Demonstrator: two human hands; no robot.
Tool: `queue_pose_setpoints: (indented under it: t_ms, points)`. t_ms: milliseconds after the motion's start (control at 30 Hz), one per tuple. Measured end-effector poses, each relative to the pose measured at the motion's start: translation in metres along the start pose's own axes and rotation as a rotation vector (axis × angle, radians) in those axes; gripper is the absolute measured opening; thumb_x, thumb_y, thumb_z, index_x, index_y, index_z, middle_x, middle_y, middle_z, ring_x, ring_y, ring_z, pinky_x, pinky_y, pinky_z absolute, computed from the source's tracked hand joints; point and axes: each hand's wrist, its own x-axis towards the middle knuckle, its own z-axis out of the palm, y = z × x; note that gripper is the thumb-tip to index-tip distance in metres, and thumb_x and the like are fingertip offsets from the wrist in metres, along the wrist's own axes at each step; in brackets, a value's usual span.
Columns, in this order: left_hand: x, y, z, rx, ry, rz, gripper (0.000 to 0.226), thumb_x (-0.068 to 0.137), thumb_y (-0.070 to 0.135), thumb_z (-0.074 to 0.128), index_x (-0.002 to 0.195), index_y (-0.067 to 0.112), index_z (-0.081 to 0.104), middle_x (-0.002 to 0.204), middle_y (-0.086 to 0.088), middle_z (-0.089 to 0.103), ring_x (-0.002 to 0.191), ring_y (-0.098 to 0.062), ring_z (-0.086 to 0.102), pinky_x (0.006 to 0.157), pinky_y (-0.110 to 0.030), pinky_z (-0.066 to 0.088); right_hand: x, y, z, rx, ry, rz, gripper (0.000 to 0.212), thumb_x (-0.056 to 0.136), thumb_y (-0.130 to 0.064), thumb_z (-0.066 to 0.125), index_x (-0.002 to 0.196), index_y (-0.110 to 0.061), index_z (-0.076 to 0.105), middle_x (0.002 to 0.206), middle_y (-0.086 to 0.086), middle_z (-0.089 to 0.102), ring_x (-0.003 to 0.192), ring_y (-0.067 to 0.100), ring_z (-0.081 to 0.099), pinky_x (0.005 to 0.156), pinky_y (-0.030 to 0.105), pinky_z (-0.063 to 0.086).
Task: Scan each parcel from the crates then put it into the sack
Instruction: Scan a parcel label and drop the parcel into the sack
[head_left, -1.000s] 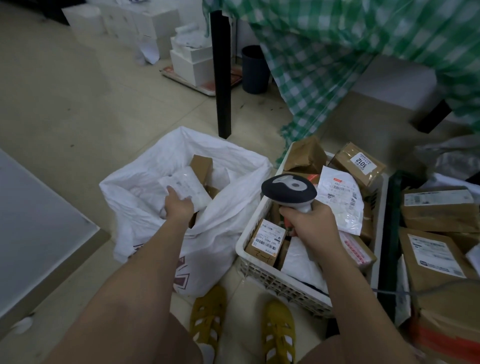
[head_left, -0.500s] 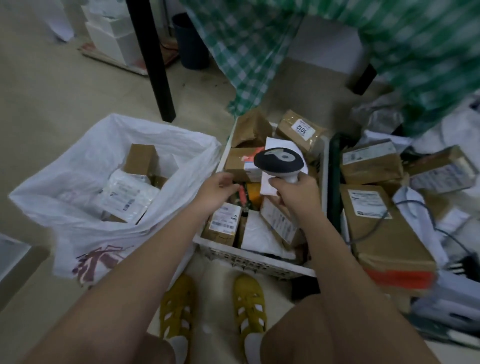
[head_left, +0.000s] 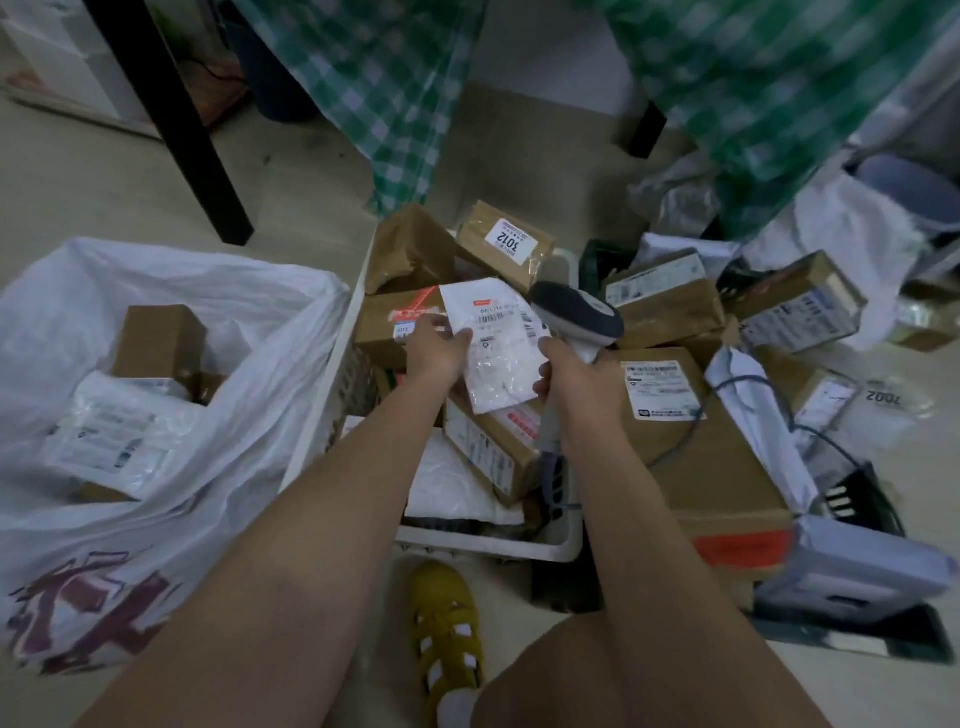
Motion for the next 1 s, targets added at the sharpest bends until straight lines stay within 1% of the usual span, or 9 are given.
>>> queue_pose_setpoints:
  t_ms: [100, 333, 400, 467, 567, 700, 800, 900, 1000]
  points:
    - [-0.008, 0.002, -0.002, 0.050, -0.019, 0.062, 0.028, 0.097, 0.018, 0.052, 0.123, 0.009, 0.057, 0.122, -0.009, 0.062, 0.108, -0.025, 0.060, 0.084, -0.032, 0.050, 0.001, 0.002, 0.002, -0.017, 0.006, -0.019, 0.020, 0.085, -0.017, 0.067, 0.101, -0.007, 0.061, 0.078, 0.006, 0.060, 0.057, 0.013, 0.053, 0.046, 0.019, 0.042]
    - [-0.044, 0.010, -0.066, 0.070, 0.114, 0.142, 0.021, 0.096, 0.020, 0.046, 0.111, 0.014, 0.060, 0.110, -0.006, 0.065, 0.097, -0.023, 0.061, 0.087, -0.038, 0.052, -0.015, 0.002, 0.008, -0.078, -0.028, -0.045, 0.021, 0.083, -0.019, 0.066, 0.097, -0.004, 0.062, 0.072, 0.007, 0.060, 0.053, 0.011, 0.052, 0.043, 0.016, 0.042]
    - [-0.060, 0.009, -0.095, 0.107, 0.120, 0.191, 0.014, 0.096, 0.019, 0.050, 0.106, 0.014, 0.059, 0.107, -0.005, 0.065, 0.097, -0.023, 0.061, 0.089, -0.039, 0.051, -0.023, -0.001, 0.016, -0.062, -0.022, -0.091, 0.028, 0.082, -0.024, 0.070, 0.105, -0.008, 0.063, 0.084, 0.007, 0.065, 0.063, 0.013, 0.058, 0.059, 0.024, 0.050]
    - [-0.078, 0.009, -0.125, 0.073, 0.127, 0.211, 0.006, 0.096, 0.018, 0.053, 0.099, 0.016, 0.058, 0.102, -0.004, 0.066, 0.095, -0.022, 0.063, 0.088, -0.039, 0.051, -0.035, -0.005, 0.026, -0.059, -0.038, -0.151, 0.037, 0.082, -0.029, 0.073, 0.115, -0.020, 0.060, 0.101, -0.001, 0.065, 0.089, 0.016, 0.061, 0.085, 0.033, 0.050]
    - [-0.104, 0.011, -0.159, 0.006, 0.120, 0.229, 0.007, 0.095, 0.016, 0.056, 0.089, 0.019, 0.059, 0.093, 0.000, 0.067, 0.085, -0.015, 0.064, 0.077, -0.029, 0.051, -0.059, -0.010, 0.040, -0.003, -0.157, -0.141, 0.050, 0.083, -0.025, 0.075, 0.128, -0.018, 0.055, 0.114, -0.005, 0.062, 0.106, 0.013, 0.058, 0.095, 0.032, 0.046]
    - [-0.127, 0.004, -0.179, -0.110, 0.052, 0.202, 0.007, 0.095, 0.014, 0.057, 0.091, 0.018, 0.060, 0.097, -0.004, 0.069, 0.087, -0.016, 0.067, 0.079, -0.032, 0.054, -0.078, -0.004, 0.057, -0.094, -0.334, -0.138, 0.045, 0.075, -0.016, 0.080, 0.116, -0.015, 0.061, 0.102, -0.002, 0.070, 0.094, 0.013, 0.066, 0.085, 0.034, 0.054]
    - [-0.133, -0.004, -0.186, -0.170, 0.084, 0.189, 0.011, 0.095, 0.012, 0.057, 0.088, 0.019, 0.059, 0.094, 0.000, 0.068, 0.083, -0.014, 0.066, 0.076, -0.031, 0.054, -0.082, -0.002, 0.067, -0.156, -0.333, -0.153, 0.034, 0.072, -0.006, 0.081, 0.099, -0.014, 0.062, 0.091, 0.002, 0.071, 0.086, 0.019, 0.070, 0.085, 0.045, 0.057]
    - [-0.133, -0.007, -0.191, -0.185, 0.094, 0.159, 0.011, 0.093, 0.009, 0.060, 0.090, 0.020, 0.060, 0.096, 0.000, 0.068, 0.085, -0.017, 0.068, 0.075, -0.035, 0.057, -0.083, -0.002, 0.071, -0.140, -0.311, -0.202, 0.028, 0.071, -0.002, 0.081, 0.087, -0.015, 0.061, 0.083, 0.002, 0.070, 0.080, 0.019, 0.070, 0.082, 0.045, 0.058]
    - [-0.131, -0.008, -0.193, -0.166, 0.126, 0.169, 0.012, 0.090, 0.008, 0.064, 0.086, 0.019, 0.062, 0.095, -0.003, 0.070, 0.085, -0.020, 0.070, 0.075, -0.037, 0.058, -0.083, 0.001, 0.073, -0.129, -0.289, -0.271, 0.028, 0.071, -0.005, 0.082, 0.089, -0.013, 0.063, 0.084, 0.001, 0.071, 0.081, 0.017, 0.070, 0.081, 0.041, 0.058]
